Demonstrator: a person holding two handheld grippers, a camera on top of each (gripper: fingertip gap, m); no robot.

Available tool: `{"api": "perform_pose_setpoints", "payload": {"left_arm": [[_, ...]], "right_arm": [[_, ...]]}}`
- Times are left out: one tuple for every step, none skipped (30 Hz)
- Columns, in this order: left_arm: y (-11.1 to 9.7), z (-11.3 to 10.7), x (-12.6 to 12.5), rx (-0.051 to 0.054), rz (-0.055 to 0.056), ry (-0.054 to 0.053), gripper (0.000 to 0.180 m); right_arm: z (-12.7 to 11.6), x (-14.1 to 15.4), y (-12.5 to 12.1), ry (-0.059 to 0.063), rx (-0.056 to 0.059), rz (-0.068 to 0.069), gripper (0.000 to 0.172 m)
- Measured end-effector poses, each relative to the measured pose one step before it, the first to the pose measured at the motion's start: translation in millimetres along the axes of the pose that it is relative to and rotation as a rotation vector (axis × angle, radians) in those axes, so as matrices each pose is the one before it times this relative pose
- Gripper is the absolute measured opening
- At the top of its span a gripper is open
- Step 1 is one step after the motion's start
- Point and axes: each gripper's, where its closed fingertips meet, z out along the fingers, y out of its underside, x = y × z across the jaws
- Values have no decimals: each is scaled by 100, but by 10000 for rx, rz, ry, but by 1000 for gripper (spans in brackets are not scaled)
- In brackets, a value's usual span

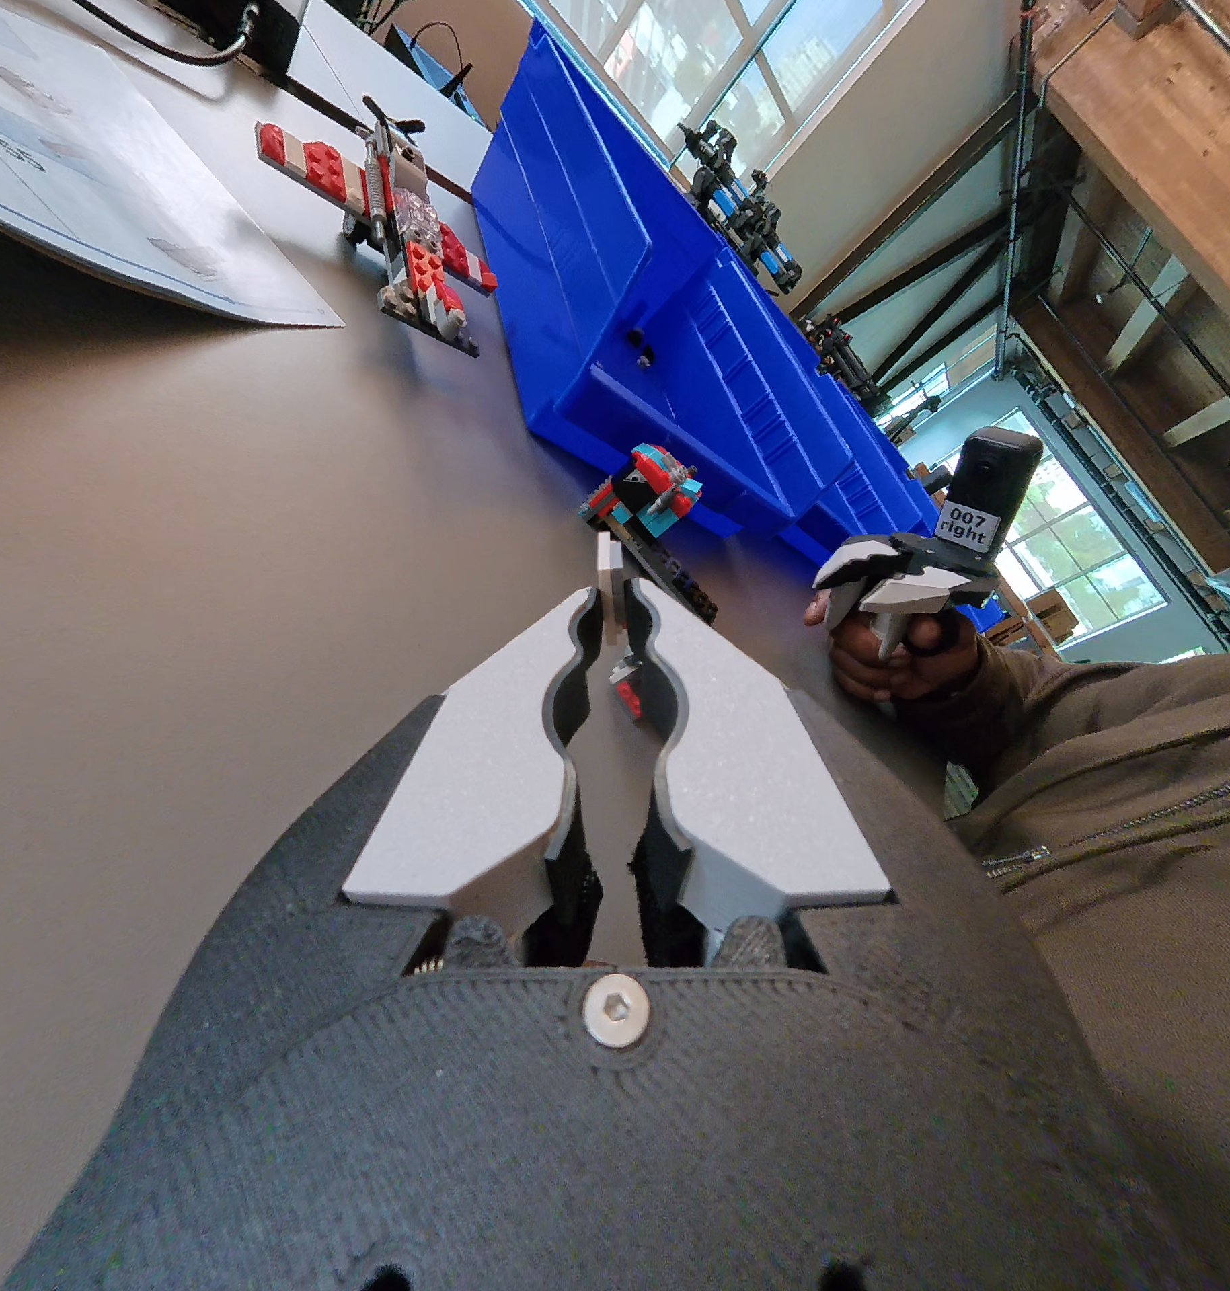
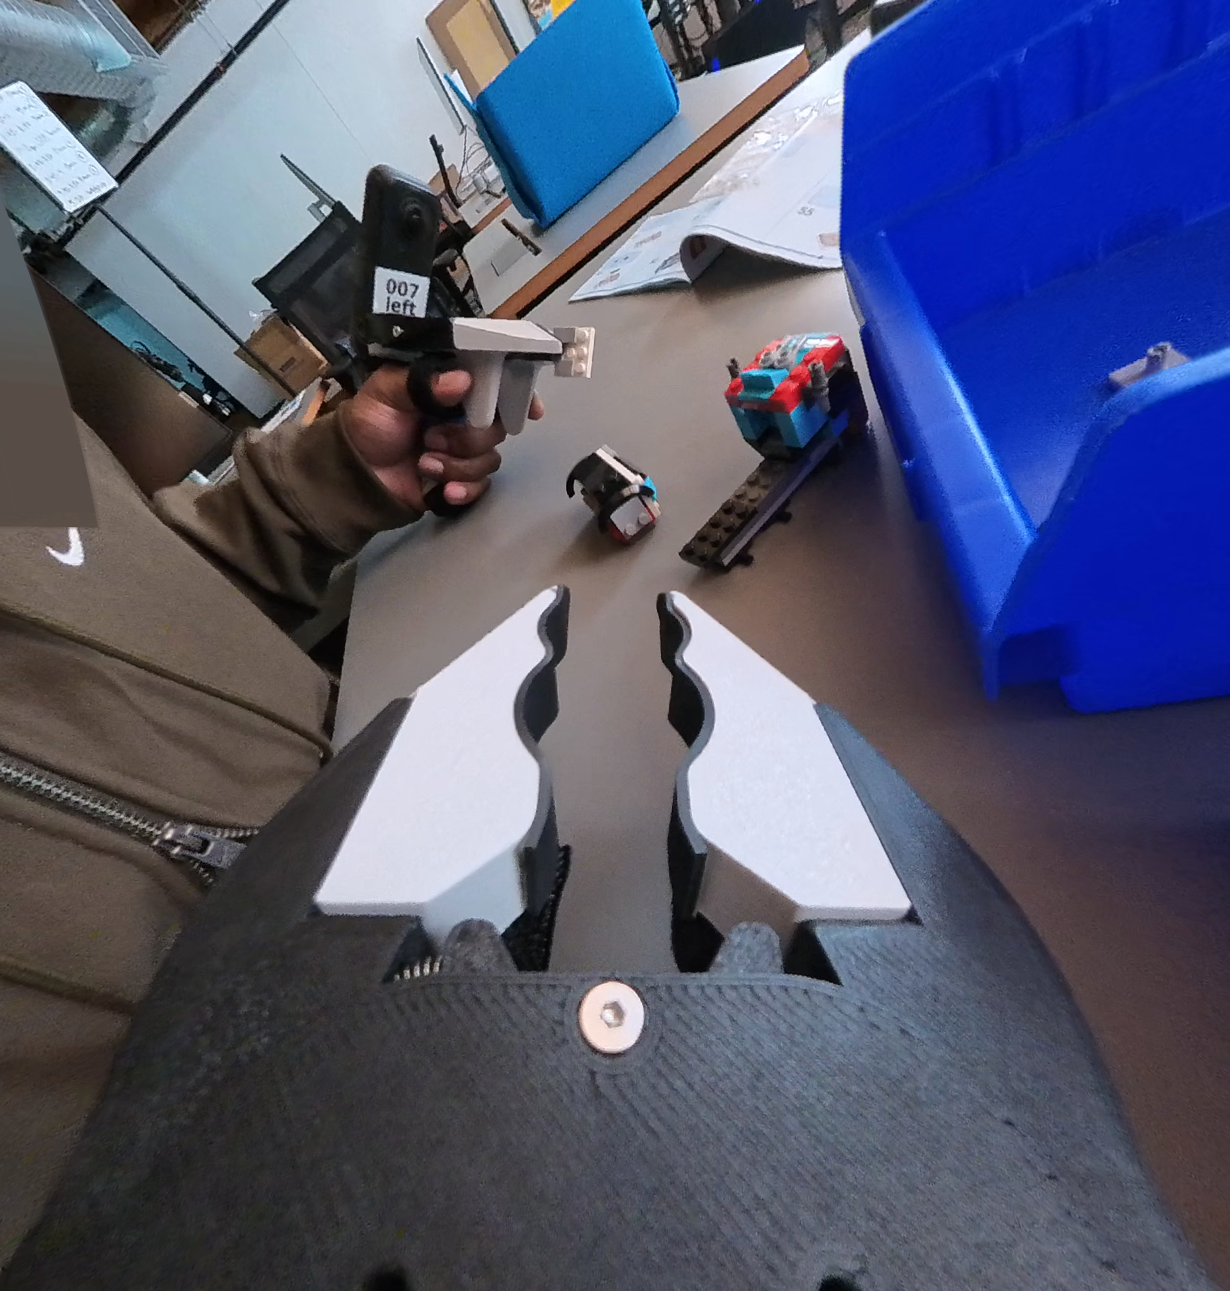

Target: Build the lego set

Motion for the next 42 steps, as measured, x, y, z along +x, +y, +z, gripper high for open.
{"api": "perform_pose_setpoints", "payload": {"left_arm": [[-66, -52, 69, 48, 10, 39, 7], [-65, -65, 62, 54, 9, 40, 7], [-64, -69, 67, 48, 7, 48, 7], [-58, -47, 85, 36, -1, 58, 7], [-36, -57, 94, 31, -4, 74, 7], [-49, -60, 112, 30, -8, 84, 7], [-48, -62, 95, 35, -17, 83, 7], [-71, -79, 113, 43, -22, 95, 7], [-66, -75, 105, 44, -32, 98, 7], [-62, -70, 85, 36, -46, 90, 7], [-60, -66, 90, 28, -50, 96, 7], [-58, -59, 108, 25, -43, 111, 7], [-30, -43, 120, 19, -42, 113, 7], [-8, -31, 45, -9, -79, 80, 7], [25, -1, 6, -42, -125, 82, 7], [0, 6, 20, -42, -145, 106, 7], [-17, -28, 5, -32, -166, 116, 7], [-50, -51, 14, -17, -201, 140, 7], [-84, -98, 18, 7, -232, 172, 7], [-134, -128, 5, 32, -279, 188, 7], [-149, -162, -6, 41, -323, 211, 6], [-193, -178, 1, 53, -347, 239, 6], [-221, -199, 57, 72, -340, 283, 6], [-209, -203, 144, 72, -320, 333, 6], [-179, -182, 233, 59, -275, 367, 6], [-176, -178, 240, 52, -269, 351, 6], [-191, -160, 148, 72, -222, 255, 6], [-96, -87, 202, 14, -125, 241, 6], [34, -35, 295, -54, -53, 248, 6], [39, -25, 220, -47, -38, 189, 6], [-20, -61, 205, -2, -29, 169, 7], [-72, -87, 200, 33, -43, 174, 7], [-97, -96, 167, 56, -35, 138, 7], [-70, -89, 137, 46, -16, 98, 7], [-29, -52, 86, 28, 19, 43, 7], [44, -16, 58, -8, 48, 3, 7], [68, -4, 45, -21, 62, -21, 7], [37, -32, 28, 0, 48, -17, 7], [-47, -75, 25, 34, 0, 3, 7], [-90, -93, -26, 56, -48, -11, 7], [-103, -90, -96, 56, -70, -34, 7], [-84, -44, -132, 40, -84, -53, 7]], "right_arm": [[222, -33, -216, 31, 119, -17, 27], [264, -27, -206, 28, 113, -7, 27], [308, -34, -177, 32, 86, -8, 27], [352, -64, -139, 29, 60, -7, 27], [394, -109, -119, 15, 57, -7, 27], [399, -127, -113, 16, 64, -15, 27], [416, -135, -110, 25, 62, -22, 27], [422, -134, -110, 27, 60, -15, 27], [430, -127, -107, 27, 67, 7, 27], [449, -118, -113, 30, 72, 20, 27], [431, -103, -116, 37, 76, 23, 27], [429, -89, -125, 43, 83, 23, 27], [437, -84, -128, 43, 84, 22, 27], [440, -48, -119, 54, 68, 22, 27], [431, 30, -114, 88, 61, 26, 27], [403, 129, -152, 117, 64, 40, 27], [376, 174, -177, 128, 78, 60, 27], [344, 177, -211, 112, 103, 74, 27], [336, 183, -225, 101, 105, 76, 27], [319, 166, -194, 97, 93, 63, 27], [315, 124, -178, 94, 80, 37, 27], [311, 100, -141, 94, 65, 6, 27], [308, 55, -109, 84, 53, -17, 27], [298, 3, -91, 73, 43, -27, 27], [279, -29, -78, 55, 49, -30, 27], [271, -93, -80, 31, 50, -35, 27], [258, -116, -48, 31, 43, -54, 27], [247, -155, -68, 28, 49, -84, 27], [244, -190, -62, 11, 54, -102, 27], [232, -231, -77, -10, 63, -104, 27], [217, -249, -104, -23, 91, -95, 27], [222, -245, -107, -35, 97, -84, 27], [206, -220, -115, -28, 96, -72, 27], [209, -147, -76, 0, 75, -59, 27], [184, -108, -67, 7, 57, -50, 27], [169, -74, -42, 12, 34, -36, 27], [134, -20, -18, 23, 18, -22, 27], [101, 12, -22, 31, 14, -14, 27], [55, 12, -15, 13, 8, -1, 27], [34, 34, 8, 1, -11, 26, 27], [9, 45, 2, -3, -7, 46, 27], [-24, 47, -18, -8, 15, 50, 27]]}}
